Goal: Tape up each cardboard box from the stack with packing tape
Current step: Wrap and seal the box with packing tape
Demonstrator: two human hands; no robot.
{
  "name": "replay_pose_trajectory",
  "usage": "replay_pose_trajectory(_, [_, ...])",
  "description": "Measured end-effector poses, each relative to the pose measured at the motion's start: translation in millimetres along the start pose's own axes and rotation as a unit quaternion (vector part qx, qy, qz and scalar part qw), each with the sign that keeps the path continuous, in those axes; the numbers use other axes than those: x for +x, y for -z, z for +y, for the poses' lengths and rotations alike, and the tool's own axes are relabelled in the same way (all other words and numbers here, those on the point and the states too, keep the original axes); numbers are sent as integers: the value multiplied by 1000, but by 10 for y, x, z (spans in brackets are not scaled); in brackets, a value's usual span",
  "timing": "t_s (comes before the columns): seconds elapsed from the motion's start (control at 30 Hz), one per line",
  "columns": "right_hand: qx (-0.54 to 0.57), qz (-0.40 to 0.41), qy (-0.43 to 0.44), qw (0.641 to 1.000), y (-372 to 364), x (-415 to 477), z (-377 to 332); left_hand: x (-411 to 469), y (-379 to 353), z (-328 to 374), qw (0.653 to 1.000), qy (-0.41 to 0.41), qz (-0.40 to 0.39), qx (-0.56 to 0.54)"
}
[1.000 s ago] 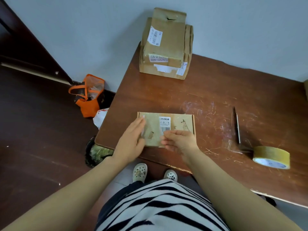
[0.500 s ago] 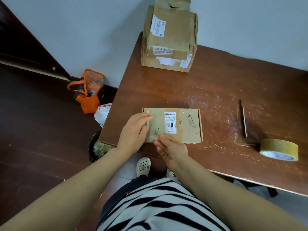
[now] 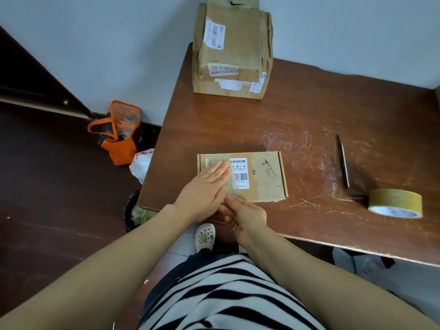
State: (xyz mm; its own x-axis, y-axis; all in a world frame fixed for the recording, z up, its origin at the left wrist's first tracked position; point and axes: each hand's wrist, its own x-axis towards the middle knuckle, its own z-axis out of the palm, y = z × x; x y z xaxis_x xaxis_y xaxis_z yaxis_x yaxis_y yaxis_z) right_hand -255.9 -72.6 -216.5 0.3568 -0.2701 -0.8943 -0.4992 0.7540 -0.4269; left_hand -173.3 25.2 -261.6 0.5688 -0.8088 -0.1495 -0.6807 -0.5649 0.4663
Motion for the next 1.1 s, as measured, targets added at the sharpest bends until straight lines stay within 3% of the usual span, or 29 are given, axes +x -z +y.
replay_pose_trajectory(0.53, [-40,36,19,998,40,95,74,-30,-86,-156,992,-48,-19,112])
replay_pose_trajectory(0.8, [-165,-1,-35,986,129,-17,-107,-55,-118,-168,977,-71,13,199])
replay_pose_trajectory(0.9, [-251,-9,32,967,272,-102,-203,-44,-124,-151,972,-77,28,221])
replay_pose_trajectory(0.97, [-313,2,182,932,358,-49,-315,-37,-114,-78,971,-70,44,224])
replay_pose_trajectory(1.0, [-352,17,275,895,383,12,-377,-28,-121,-31,970,-68,50,227])
replay_pose_trajectory(1.07, [-451,20,434,780,411,202,-473,0,-171,50,968,-66,51,238])
replay_pose_trajectory(1.1, [-522,7,468,713,422,313,-489,13,-207,76,966,-59,46,247])
